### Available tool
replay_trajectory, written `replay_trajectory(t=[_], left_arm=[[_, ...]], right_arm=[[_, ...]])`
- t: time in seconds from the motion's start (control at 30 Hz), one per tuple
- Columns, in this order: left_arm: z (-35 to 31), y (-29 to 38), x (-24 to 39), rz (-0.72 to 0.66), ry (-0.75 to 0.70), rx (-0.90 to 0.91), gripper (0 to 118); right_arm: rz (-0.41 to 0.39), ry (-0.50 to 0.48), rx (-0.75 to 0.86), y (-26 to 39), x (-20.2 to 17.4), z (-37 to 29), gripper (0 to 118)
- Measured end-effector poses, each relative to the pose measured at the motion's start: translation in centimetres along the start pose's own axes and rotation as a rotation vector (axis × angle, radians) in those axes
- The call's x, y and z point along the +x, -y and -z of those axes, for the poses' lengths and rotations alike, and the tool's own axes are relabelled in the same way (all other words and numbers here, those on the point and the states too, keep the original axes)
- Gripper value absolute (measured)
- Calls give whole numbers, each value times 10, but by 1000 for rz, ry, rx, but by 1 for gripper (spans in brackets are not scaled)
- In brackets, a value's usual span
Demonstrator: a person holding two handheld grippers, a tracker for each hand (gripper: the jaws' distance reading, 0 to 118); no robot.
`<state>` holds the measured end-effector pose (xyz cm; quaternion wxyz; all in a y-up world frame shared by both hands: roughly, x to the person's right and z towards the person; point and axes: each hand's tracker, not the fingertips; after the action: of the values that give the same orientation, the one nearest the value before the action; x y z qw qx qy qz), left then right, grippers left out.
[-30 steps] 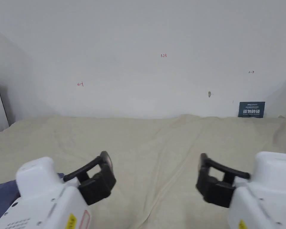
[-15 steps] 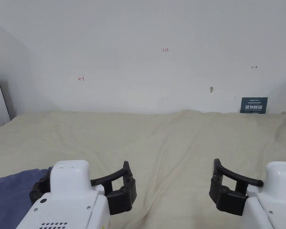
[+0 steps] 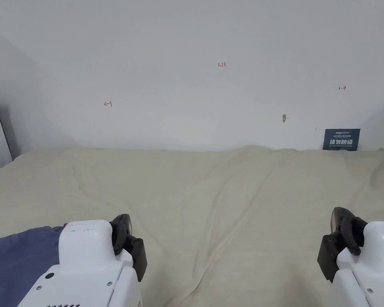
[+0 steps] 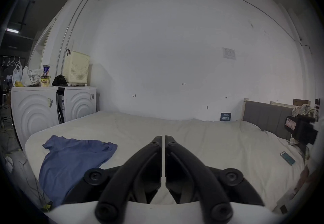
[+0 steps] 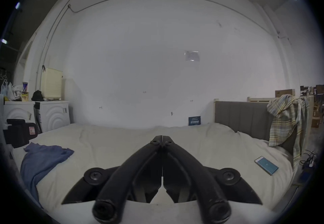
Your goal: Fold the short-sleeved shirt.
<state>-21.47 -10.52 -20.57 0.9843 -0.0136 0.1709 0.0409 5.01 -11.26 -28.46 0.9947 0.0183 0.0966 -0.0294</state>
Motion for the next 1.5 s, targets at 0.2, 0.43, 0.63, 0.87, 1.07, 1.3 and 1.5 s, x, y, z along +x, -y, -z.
replay_trajectory(t=[0.2, 0.43, 0.63, 0.87, 1.07, 1.3, 1.5], left_arm=[[2, 2, 1, 14, 10, -16, 0], [5, 3, 4, 25, 22, -22, 0], [7, 2, 4, 48, 10, -24, 0], [6, 0, -9, 48, -17, -22, 0], [-7, -7, -36, 62, -90, -17, 0], [-56, -22, -102, 59, -330, 7, 0], [-107, -27, -160, 66, -579, -8, 0]], right_arm=[[-42, -13, -14, -4, -6, -1, 0], [-48, -35, -18, -11, -4, -1, 0], [-19, -38, -34, -12, -4, -1, 0], [-49, -81, -32, -12, -18, 4, 0], [-41, -217, -35, -15, -34, 3, 0], [-44, -519, -18, -13, -154, 1, 0], [-14, -762, -55, -13, -226, -18, 0]])
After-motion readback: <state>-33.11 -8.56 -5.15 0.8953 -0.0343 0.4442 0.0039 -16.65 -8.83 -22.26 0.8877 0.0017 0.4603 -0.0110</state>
